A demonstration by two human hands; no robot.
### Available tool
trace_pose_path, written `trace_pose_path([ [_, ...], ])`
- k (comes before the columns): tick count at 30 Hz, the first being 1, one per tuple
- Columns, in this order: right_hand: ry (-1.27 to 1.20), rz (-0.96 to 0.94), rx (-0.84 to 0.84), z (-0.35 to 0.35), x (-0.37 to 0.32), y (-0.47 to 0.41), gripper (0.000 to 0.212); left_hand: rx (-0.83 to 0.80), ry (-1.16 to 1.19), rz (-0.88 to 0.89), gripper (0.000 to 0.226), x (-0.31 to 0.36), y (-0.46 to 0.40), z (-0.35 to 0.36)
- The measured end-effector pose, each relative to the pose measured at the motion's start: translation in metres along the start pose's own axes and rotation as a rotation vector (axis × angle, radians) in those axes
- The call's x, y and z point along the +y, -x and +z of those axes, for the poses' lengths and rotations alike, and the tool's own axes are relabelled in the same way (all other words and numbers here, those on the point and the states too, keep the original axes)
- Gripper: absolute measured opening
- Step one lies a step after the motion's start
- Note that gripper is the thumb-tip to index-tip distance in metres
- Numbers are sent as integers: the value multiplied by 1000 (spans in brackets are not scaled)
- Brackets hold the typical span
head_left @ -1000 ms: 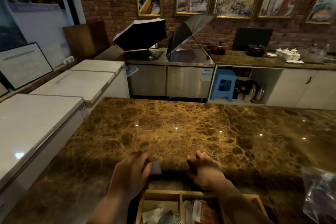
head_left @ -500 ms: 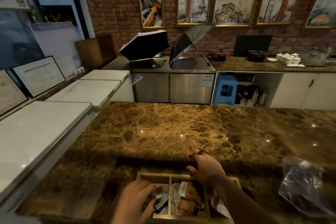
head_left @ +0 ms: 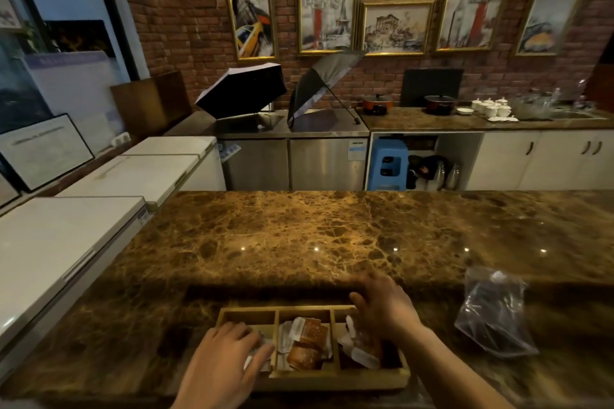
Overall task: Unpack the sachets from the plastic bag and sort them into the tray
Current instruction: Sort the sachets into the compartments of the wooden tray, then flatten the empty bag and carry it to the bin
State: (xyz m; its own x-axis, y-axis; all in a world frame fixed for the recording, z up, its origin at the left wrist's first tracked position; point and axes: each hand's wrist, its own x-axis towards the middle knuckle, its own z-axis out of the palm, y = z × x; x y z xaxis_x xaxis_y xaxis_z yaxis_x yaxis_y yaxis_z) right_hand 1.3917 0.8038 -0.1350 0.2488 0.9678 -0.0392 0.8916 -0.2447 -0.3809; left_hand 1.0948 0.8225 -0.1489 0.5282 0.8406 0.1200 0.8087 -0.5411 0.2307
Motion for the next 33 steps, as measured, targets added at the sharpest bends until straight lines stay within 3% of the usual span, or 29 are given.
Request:
trace_pose_path([
  [4,-12,51,77,-25,46,16,37,107,46,-69,35,32,-24,-12],
  [8,-88,142,110,-49,101,39,24,152,166,-49,24,78,-55,-11],
  [11,-20,217,172,-64,137,58,27,154,192,-7,30,113,-77,2],
  [16,12,367,180,-73,192,82,33,9,250,16,35,172,-109,16],
  [20,31,391,242,-70,230,93,35,-35,239,117,40,215,-129,32],
  [22,62,388,223,-62,255,92,48,-99,205,139,42,240,-140,41],
  [24,70,390,203,-60,262,92,48,-163,181,156,42,261,-147,49],
  [27,-9,415,233,-65,263,98,33,-210,128,221,44,295,-152,63],
  [33,-91,432,262,-65,269,101,41,-297,105,448,68,344,-146,104],
])
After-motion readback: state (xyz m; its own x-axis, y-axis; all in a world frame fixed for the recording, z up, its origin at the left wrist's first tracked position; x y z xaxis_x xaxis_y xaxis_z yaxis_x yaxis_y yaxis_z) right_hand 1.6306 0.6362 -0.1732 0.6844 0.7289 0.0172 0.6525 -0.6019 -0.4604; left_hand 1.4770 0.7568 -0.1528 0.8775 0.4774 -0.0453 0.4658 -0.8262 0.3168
